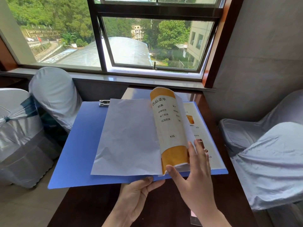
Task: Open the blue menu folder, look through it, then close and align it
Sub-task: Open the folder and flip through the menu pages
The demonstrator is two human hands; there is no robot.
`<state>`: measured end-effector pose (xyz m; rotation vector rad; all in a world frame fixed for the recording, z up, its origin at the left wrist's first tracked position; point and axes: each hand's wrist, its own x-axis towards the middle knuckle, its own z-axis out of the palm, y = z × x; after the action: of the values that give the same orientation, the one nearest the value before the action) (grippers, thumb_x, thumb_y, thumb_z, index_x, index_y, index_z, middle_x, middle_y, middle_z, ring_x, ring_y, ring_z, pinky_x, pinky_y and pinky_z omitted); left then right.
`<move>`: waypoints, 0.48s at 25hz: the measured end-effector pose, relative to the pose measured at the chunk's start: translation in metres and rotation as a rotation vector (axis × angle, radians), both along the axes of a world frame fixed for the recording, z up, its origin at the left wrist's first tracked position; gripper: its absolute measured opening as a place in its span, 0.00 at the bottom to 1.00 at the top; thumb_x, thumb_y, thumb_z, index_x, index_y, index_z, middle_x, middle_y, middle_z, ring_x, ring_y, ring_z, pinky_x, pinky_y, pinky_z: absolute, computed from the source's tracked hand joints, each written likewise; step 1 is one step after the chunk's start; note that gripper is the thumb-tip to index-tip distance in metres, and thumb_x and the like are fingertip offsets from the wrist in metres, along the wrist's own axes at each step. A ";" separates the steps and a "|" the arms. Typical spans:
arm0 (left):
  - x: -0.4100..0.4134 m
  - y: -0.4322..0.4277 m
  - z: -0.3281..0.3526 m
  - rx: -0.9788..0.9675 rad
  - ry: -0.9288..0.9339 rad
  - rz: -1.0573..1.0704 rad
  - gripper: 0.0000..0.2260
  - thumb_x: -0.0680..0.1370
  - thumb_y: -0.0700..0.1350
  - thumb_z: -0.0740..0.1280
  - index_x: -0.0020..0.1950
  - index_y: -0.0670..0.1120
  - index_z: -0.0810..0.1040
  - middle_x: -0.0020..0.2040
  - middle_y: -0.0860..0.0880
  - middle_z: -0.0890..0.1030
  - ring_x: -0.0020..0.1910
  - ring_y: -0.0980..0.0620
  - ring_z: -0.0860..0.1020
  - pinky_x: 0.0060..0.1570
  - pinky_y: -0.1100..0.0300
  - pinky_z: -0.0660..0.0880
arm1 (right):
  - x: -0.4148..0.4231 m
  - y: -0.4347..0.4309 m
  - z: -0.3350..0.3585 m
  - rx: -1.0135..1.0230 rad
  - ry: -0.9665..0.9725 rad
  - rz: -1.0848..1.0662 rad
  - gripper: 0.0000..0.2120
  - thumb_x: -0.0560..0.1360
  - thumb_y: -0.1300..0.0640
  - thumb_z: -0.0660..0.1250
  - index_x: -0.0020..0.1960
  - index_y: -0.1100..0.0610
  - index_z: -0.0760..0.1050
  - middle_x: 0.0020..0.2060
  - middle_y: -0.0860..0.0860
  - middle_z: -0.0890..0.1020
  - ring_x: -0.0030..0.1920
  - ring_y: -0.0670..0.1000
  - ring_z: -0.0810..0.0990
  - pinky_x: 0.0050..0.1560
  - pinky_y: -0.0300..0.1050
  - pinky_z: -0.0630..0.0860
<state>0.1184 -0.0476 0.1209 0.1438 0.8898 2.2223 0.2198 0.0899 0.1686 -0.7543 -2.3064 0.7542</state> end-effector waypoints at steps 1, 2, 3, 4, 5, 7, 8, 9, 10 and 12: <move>0.000 -0.001 -0.001 -0.001 0.002 0.003 0.23 0.69 0.27 0.68 0.56 0.50 0.83 0.59 0.39 0.84 0.56 0.31 0.82 0.41 0.42 0.84 | 0.001 -0.001 0.002 -0.049 0.014 0.004 0.44 0.69 0.25 0.59 0.78 0.47 0.56 0.80 0.49 0.57 0.80 0.53 0.53 0.74 0.68 0.61; 0.000 -0.001 -0.002 -0.002 0.001 0.006 0.23 0.69 0.27 0.68 0.56 0.51 0.83 0.59 0.40 0.84 0.57 0.31 0.82 0.41 0.42 0.84 | 0.002 0.000 0.004 -0.100 0.029 0.002 0.43 0.69 0.29 0.64 0.77 0.47 0.57 0.79 0.49 0.61 0.79 0.54 0.56 0.72 0.68 0.64; -0.001 -0.001 -0.004 -0.003 -0.003 0.009 0.24 0.69 0.27 0.68 0.56 0.51 0.83 0.59 0.40 0.84 0.57 0.31 0.81 0.41 0.41 0.83 | 0.004 -0.001 0.005 -0.136 0.043 -0.010 0.41 0.68 0.34 0.67 0.76 0.47 0.60 0.76 0.49 0.65 0.77 0.53 0.59 0.71 0.68 0.66; -0.001 -0.002 -0.005 -0.003 -0.006 0.015 0.24 0.69 0.27 0.68 0.57 0.51 0.82 0.59 0.39 0.83 0.57 0.31 0.81 0.42 0.41 0.83 | 0.005 0.000 0.005 -0.152 0.057 -0.028 0.38 0.69 0.38 0.69 0.75 0.48 0.63 0.73 0.48 0.69 0.75 0.52 0.62 0.71 0.68 0.66; 0.000 -0.001 -0.007 -0.007 -0.006 0.018 0.24 0.69 0.27 0.68 0.57 0.51 0.82 0.60 0.39 0.83 0.57 0.32 0.81 0.42 0.40 0.83 | 0.006 0.000 0.005 -0.148 0.077 -0.042 0.34 0.70 0.42 0.71 0.73 0.50 0.68 0.68 0.45 0.72 0.73 0.51 0.63 0.73 0.68 0.64; 0.000 0.000 -0.009 -0.012 0.006 0.018 0.24 0.68 0.26 0.68 0.55 0.51 0.83 0.58 0.40 0.84 0.56 0.32 0.82 0.42 0.40 0.83 | 0.008 0.001 0.006 -0.093 0.128 -0.040 0.25 0.71 0.49 0.73 0.67 0.53 0.76 0.62 0.43 0.76 0.69 0.50 0.70 0.76 0.66 0.59; 0.001 0.000 -0.010 -0.006 0.016 0.019 0.24 0.68 0.26 0.69 0.54 0.51 0.84 0.58 0.40 0.84 0.56 0.32 0.82 0.42 0.40 0.83 | 0.009 0.002 0.006 -0.064 0.146 -0.036 0.22 0.72 0.50 0.73 0.64 0.54 0.78 0.61 0.45 0.80 0.67 0.51 0.74 0.77 0.65 0.57; 0.002 0.001 -0.010 -0.004 0.023 0.017 0.24 0.68 0.26 0.68 0.54 0.51 0.84 0.57 0.40 0.84 0.56 0.32 0.82 0.42 0.40 0.83 | 0.009 0.002 0.007 -0.046 0.159 -0.036 0.20 0.72 0.50 0.71 0.62 0.55 0.80 0.60 0.47 0.82 0.65 0.52 0.76 0.77 0.64 0.56; 0.002 0.001 -0.009 0.001 0.025 0.014 0.24 0.68 0.26 0.68 0.55 0.51 0.83 0.58 0.41 0.84 0.56 0.32 0.82 0.43 0.40 0.83 | 0.009 0.002 0.007 -0.037 0.175 -0.041 0.20 0.71 0.49 0.71 0.60 0.55 0.82 0.59 0.47 0.83 0.65 0.52 0.77 0.76 0.66 0.57; 0.002 0.002 -0.010 -0.008 0.028 0.008 0.24 0.69 0.26 0.68 0.56 0.51 0.83 0.58 0.41 0.84 0.57 0.32 0.82 0.44 0.39 0.82 | 0.008 0.001 0.010 -0.035 0.216 -0.038 0.17 0.71 0.47 0.70 0.57 0.51 0.84 0.60 0.45 0.82 0.67 0.52 0.74 0.73 0.70 0.60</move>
<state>0.1204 -0.0456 0.1112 0.1683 0.9164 2.2287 0.2277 0.0913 0.1787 -0.6942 -2.0851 0.8190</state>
